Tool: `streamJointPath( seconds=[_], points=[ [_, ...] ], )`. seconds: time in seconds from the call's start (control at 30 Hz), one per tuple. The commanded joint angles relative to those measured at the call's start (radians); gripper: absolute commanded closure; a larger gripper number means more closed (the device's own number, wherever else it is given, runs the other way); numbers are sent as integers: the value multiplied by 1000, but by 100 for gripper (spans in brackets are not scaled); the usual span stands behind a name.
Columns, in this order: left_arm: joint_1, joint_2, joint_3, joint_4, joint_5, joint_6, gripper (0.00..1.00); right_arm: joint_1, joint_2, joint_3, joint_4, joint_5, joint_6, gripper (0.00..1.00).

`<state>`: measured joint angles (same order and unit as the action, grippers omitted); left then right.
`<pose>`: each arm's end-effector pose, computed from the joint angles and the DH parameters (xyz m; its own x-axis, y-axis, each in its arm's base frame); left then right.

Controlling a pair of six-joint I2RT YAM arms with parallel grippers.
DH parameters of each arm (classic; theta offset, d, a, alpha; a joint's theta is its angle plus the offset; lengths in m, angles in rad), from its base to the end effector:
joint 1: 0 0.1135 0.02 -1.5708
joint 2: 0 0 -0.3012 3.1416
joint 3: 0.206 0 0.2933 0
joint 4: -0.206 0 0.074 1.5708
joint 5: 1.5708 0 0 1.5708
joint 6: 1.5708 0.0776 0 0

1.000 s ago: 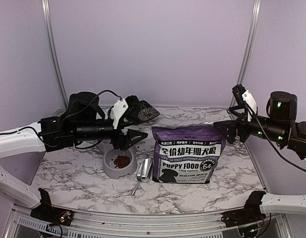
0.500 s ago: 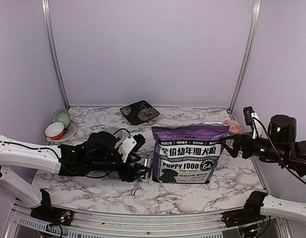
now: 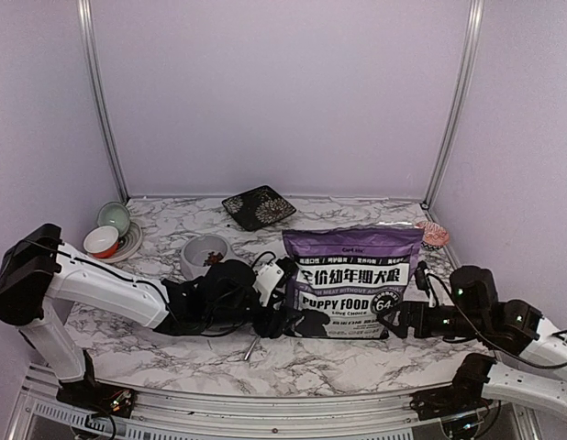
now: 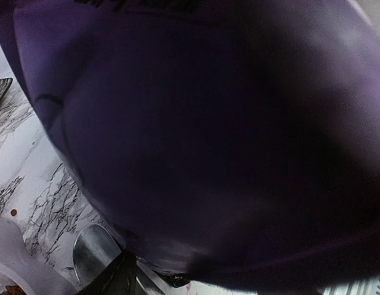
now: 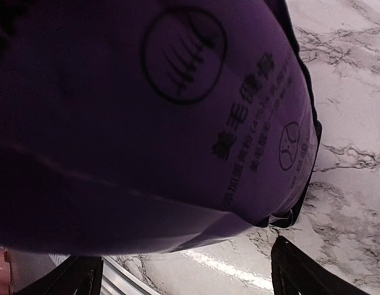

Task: Serve the pet food
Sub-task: Place the pet food bag at the center of the board.

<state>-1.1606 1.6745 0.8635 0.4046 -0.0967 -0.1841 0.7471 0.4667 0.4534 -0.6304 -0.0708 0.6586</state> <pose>0.1789 -0.3926 0.1865 -0.3156 0.2688 -0.9100 0.8337 0.5365 -0.1306 0.1136 0.1127 0.2143 -0.7885 0.1018 -0.6066 -0.2994 0.7979 0.5231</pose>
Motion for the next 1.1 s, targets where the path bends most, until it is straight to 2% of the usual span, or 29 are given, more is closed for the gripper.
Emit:
streamJointPath(
  seconds=[0.0,0.27,0.6,0.87,1.07],
  points=[
    [-4,69,38,139,-22,-9,34,-5,24,-97,230,-39,96,9],
    [15,128,66,216,-66,9,36,-3,61,-165,407,91,40,9],
    [34,160,49,267,-63,58,37,-5,127,-278,662,61,-28,9],
    [41,182,35,290,-70,96,37,-5,186,-306,742,71,-52,9],
    [61,198,37,304,-89,132,37,-12,344,-272,857,83,-111,6]
  ],
)
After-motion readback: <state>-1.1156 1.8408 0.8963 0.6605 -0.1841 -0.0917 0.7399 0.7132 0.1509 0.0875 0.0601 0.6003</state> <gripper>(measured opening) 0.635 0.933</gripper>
